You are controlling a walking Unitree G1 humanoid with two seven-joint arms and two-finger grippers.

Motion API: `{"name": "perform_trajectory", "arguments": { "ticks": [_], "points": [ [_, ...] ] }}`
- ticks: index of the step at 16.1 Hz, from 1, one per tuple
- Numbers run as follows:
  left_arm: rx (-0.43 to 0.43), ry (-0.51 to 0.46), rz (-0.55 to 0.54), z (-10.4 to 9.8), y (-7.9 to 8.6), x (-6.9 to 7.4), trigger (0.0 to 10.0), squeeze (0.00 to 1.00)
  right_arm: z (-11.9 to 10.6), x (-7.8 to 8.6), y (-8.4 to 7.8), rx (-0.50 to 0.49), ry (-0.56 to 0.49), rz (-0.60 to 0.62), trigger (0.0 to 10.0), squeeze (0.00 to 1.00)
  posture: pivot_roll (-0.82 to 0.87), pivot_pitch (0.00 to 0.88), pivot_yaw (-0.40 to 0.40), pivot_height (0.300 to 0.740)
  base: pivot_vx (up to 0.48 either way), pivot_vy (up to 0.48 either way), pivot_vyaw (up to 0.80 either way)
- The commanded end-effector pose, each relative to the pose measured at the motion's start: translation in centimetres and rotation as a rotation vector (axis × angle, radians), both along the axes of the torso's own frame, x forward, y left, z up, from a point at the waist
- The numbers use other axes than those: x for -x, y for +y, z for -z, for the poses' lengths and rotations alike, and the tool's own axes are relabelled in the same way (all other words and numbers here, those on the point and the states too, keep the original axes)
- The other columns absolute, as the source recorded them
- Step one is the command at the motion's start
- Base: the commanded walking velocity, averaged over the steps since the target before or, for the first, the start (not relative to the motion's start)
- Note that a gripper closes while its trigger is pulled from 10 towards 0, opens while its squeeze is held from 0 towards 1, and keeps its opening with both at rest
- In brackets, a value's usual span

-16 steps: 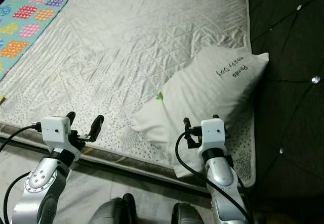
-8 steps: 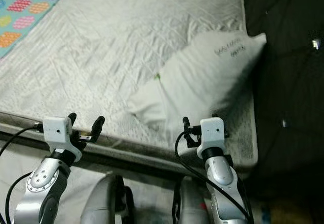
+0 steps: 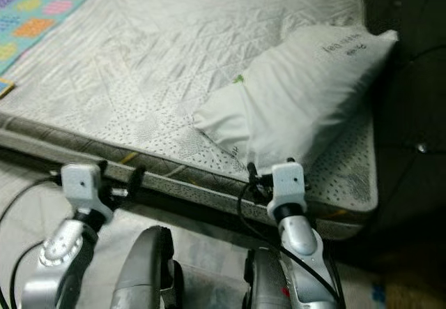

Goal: Clean up the room

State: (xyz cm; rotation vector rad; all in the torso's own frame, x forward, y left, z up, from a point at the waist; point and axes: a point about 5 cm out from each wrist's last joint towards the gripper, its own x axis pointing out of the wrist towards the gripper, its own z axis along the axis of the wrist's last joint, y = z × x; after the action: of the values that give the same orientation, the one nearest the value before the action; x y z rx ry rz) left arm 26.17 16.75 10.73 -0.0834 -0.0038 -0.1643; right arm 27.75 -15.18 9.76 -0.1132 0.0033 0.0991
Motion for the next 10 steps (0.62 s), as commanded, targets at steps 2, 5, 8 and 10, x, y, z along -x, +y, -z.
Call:
{"name": "perform_trajectory", "arguments": {
  "ticks": [2,5,8,10],
  "points": [
    [0.004,-0.003,0.006,-0.02,-0.07,0.15,10.0,0.00,0.05,0.12,-0.35,-0.008,0.004,0.011,10.0,0.00,-0.01,0.240,0.034,0.608,0.000,0.000,0.00],
    [-0.001,-0.011,0.002,-0.11,-0.05,-0.03,10.0,0.00,0.02,-0.08,-0.39,-0.004,0.004,0.016,10.0,0.00,-0.01,0.250,0.032,0.598,0.000,0.000,0.00],
    [0.002,-0.021,0.014,-0.26,-0.21,-0.12,10.0,0.00,-0.03,-0.19,-0.53,0.010,-0.001,0.029,10.0,0.00,-0.01,0.249,0.033,0.598,0.000,0.000,0.00],
    [0.007,-0.030,0.023,-0.37,-0.32,-0.08,10.0,0.00,-0.03,-0.18,-0.60,0.015,-0.002,0.038,10.0,0.00,-0.01,0.249,0.032,0.598,0.142,0.000,0.00]
  ]
}}
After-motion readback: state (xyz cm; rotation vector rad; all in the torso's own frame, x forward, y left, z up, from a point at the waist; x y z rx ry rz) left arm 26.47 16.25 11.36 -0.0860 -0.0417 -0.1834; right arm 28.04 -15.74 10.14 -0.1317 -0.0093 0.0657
